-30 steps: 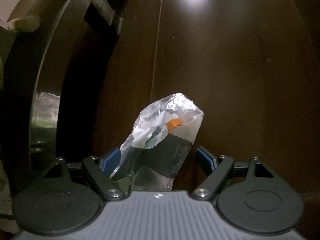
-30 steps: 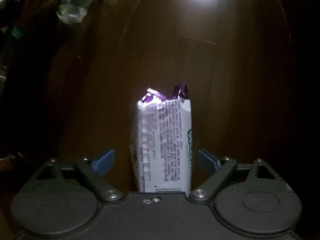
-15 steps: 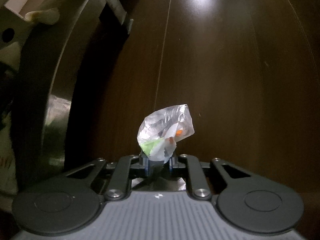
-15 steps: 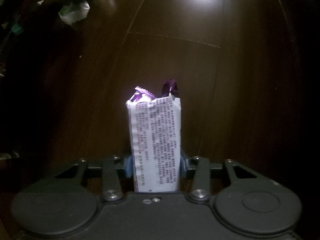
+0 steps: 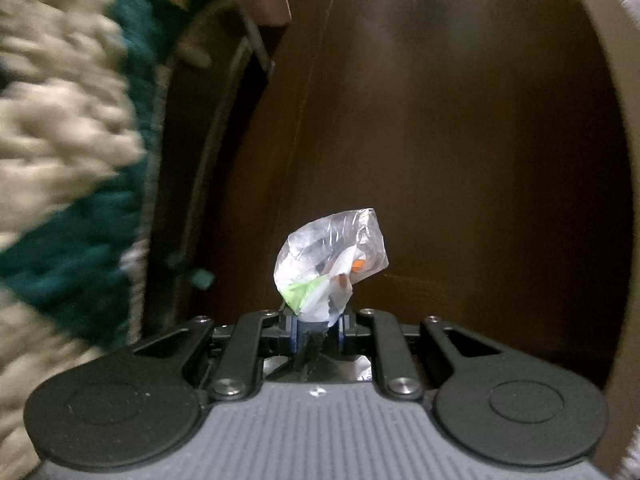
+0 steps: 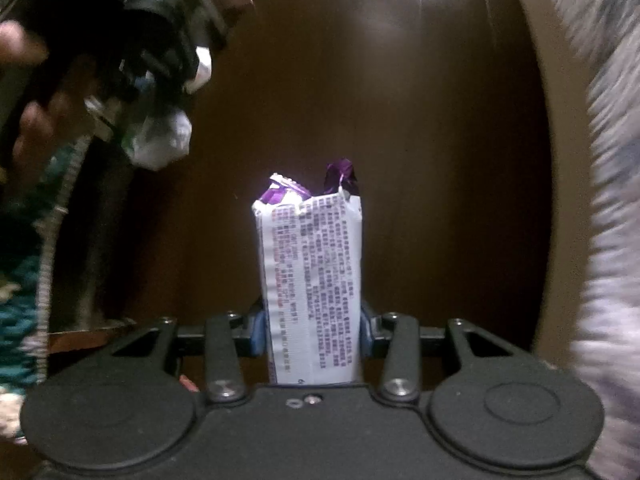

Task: Collect trash

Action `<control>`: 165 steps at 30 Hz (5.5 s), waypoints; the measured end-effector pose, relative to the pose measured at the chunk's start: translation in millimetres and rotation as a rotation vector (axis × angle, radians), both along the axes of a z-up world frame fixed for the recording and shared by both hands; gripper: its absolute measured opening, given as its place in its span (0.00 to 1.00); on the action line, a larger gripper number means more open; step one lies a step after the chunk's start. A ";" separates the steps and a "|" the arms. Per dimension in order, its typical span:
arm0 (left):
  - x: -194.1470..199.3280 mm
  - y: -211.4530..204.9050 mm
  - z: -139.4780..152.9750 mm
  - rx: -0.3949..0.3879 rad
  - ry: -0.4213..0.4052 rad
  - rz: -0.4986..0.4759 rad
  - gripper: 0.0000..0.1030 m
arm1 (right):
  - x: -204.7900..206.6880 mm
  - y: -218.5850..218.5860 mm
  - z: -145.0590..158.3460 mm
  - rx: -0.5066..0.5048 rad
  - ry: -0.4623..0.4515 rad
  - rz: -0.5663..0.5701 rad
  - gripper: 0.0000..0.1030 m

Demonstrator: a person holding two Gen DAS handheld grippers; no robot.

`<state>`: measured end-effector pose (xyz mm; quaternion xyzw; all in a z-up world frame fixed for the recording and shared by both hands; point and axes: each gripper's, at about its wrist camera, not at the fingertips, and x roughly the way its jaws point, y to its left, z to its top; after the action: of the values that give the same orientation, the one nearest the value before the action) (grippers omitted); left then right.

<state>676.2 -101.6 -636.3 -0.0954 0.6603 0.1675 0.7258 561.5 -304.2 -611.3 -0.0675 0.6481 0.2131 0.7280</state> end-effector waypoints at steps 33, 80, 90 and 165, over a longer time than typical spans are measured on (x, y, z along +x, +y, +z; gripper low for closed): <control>-216.4 199.0 508.5 -0.072 -0.252 0.250 0.15 | -30.6 249.8 502.1 0.283 -0.192 0.481 0.41; -233.2 421.6 407.9 -0.073 -0.129 0.350 0.36 | -63.7 492.2 445.5 0.094 -0.202 0.720 0.63; -256.2 405.9 438.5 -0.030 -0.231 0.359 0.75 | -69.9 454.9 476.0 0.187 -0.204 0.719 0.74; -525.3 185.5 674.0 0.186 -0.763 0.137 0.80 | -288.1 242.7 657.4 0.503 -0.698 0.311 1.00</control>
<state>151.0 84.0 37.8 -0.1285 0.3174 0.2271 0.9117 273.4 -61.5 46.0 -0.0529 0.2744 0.4348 0.8560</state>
